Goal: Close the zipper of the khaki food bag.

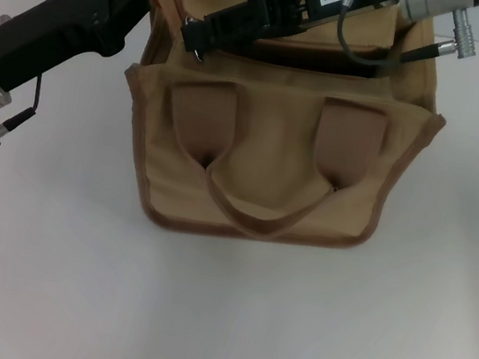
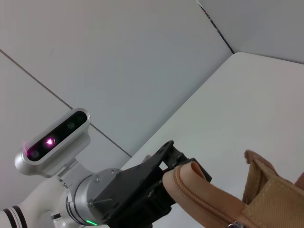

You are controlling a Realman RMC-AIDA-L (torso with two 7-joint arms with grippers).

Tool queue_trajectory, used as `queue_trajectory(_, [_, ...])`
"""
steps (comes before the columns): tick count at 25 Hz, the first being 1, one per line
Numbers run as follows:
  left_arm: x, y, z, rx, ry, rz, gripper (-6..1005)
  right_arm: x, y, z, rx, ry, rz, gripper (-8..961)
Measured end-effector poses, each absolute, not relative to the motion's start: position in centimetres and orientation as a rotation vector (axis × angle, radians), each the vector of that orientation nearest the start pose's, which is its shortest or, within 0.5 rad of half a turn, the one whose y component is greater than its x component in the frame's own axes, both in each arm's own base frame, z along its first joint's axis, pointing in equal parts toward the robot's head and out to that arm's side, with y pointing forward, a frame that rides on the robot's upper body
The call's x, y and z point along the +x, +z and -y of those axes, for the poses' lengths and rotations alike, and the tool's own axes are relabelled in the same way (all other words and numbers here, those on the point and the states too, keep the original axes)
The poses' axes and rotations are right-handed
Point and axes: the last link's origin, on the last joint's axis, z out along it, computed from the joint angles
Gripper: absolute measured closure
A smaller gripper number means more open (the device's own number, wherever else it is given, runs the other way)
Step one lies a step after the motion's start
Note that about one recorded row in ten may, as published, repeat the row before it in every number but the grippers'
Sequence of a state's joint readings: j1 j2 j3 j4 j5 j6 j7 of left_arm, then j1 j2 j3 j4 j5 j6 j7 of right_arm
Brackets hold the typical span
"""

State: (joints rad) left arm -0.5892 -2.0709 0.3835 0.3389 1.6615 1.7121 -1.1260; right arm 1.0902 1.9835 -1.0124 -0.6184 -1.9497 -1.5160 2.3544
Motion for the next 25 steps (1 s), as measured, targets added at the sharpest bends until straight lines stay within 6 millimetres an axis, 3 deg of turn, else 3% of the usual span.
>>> queue_trajectory(25, [-21.7, 1.0, -34.4, -2.204, -1.5, 0.486, 967, 5.6, -1.9, -41.5, -2.989, 0.46, -1.196, 559])
